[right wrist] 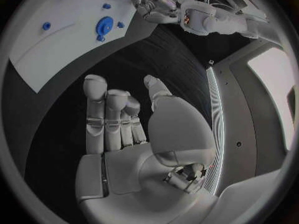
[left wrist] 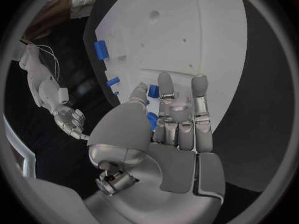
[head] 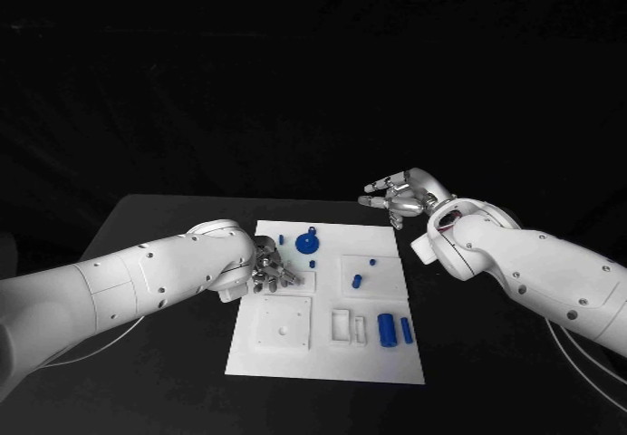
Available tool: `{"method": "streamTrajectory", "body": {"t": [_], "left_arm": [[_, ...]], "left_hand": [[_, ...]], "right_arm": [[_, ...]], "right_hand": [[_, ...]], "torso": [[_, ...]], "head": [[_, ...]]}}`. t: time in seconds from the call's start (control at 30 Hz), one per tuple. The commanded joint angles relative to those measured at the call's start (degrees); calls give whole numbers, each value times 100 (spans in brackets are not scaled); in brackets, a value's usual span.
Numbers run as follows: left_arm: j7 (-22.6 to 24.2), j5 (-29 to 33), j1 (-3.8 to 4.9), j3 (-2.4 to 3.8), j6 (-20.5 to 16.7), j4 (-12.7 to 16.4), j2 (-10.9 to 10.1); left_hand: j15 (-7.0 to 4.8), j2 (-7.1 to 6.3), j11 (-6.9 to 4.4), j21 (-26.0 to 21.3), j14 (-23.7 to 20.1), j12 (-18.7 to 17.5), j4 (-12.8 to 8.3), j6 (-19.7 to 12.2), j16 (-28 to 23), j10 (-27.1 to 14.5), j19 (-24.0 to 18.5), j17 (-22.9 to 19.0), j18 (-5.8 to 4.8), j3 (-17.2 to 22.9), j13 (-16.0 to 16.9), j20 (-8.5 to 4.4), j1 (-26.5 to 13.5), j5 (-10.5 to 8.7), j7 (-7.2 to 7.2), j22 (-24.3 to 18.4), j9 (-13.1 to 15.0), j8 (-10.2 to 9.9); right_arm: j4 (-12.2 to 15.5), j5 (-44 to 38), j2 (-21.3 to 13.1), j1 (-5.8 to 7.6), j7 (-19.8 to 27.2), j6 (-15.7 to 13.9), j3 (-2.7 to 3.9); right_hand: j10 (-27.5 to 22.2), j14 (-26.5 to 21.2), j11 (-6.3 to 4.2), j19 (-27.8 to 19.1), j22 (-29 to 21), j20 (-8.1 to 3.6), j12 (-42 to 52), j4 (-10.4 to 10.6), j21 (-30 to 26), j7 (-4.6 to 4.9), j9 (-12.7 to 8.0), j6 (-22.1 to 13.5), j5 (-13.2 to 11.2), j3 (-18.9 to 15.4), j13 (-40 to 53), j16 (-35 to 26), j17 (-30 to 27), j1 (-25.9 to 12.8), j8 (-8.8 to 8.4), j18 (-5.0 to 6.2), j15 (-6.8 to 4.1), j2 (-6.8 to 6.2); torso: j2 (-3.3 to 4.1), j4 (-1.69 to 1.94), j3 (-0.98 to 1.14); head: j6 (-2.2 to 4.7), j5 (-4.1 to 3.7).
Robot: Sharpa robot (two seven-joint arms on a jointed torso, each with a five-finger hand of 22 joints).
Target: Assemble the parts on the task board
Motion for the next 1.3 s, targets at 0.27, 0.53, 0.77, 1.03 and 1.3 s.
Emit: {"method": "streamTrajectory", "body": {"t": [0.27, 0.53, 0.77, 1.03, 1.3], "left_arm": [[-7, 38, -56, -22, 115, -61, 69], [-8, 40, -78, -23, 121, -109, 113], [-7, 41, -99, -29, 154, -153, 143], [13, 45, -119, -40, 161, -183, 170], [70, 122, -127, -42, 112, -159, 141]], "left_hand": [[-24, 198, -8, 18, -21, 25, -34, 2, 19, 45, -11, -17, 4, -1, 0, -27, 73, -101, 32, 99, -112, -130], [-23, 243, -6, 18, -17, 26, -95, 28, 27, 45, -8, -12, 7, -31, -2, -25, 116, -126, 37, 99, -160, -190], [-28, 309, -8, 19, -19, 26, -190, 56, 26, 52, -11, -17, 4, 4, -4, -29, 204, -123, 29, 99, -180, -214], [-34, 454, -14, 23, -19, 18, -375, 88, 27, 59, -14, -17, -2, 83, -12, -34, 370, -83, 10, 101, -205, -251], [-37, 720, -18, 25, -19, -8, -748, 253, 32, 77, -23, -10, -3, 266, -33, -36, 594, 204, -10, 101, -288, -539]], "right_arm": [[1, 2, 15, -3, 12, 46, 3], [-9, 1, 32, -3, 10, 57, 3], [-16, 0, 39, -3, 4, 71, 3], [-24, -1, 48, -5, -3, 95, 3], [-34, -2, 50, -11, -12, 121, 3]], "right_hand": [[-23, 13, 8, 272, -1, 37, -12, 50, -28, 5, -6, -3, 21, -2, -11, -18, -9, 6, -19, 82, 44, 4], [-23, 13, 8, 272, -1, 37, -12, 50, -28, 5, -6, -3, 21, -2, -11, -18, -9, 6, -19, 82, 44, 4], [-23, 13, 8, 272, -1, 37, -12, 50, -28, 5, -6, -3, 21, -2, -11, -18, -9, 6, -19, 82, 44, 4], [-21, 13, 5, 272, 0, 36, -6, 46, -23, 0, -1, 85, 28, 4, -9, -15, -7, 2, -14, 81, 42, 7], [-21, 13, 5, 272, 0, 36, -6, 46, -23, 0, -1, 85, 28, 4, -9, -15, -7, 2, -14, 81, 42, 7]], "torso": [[0, 8, 4], [3, 10, 1], [3, 9, 1], [-1, 9, -1], [-2, 14, 1]], "head": [[-2, -18], [-7, -24], [-14, -27], [-24, -36], [-34, -49]]}}
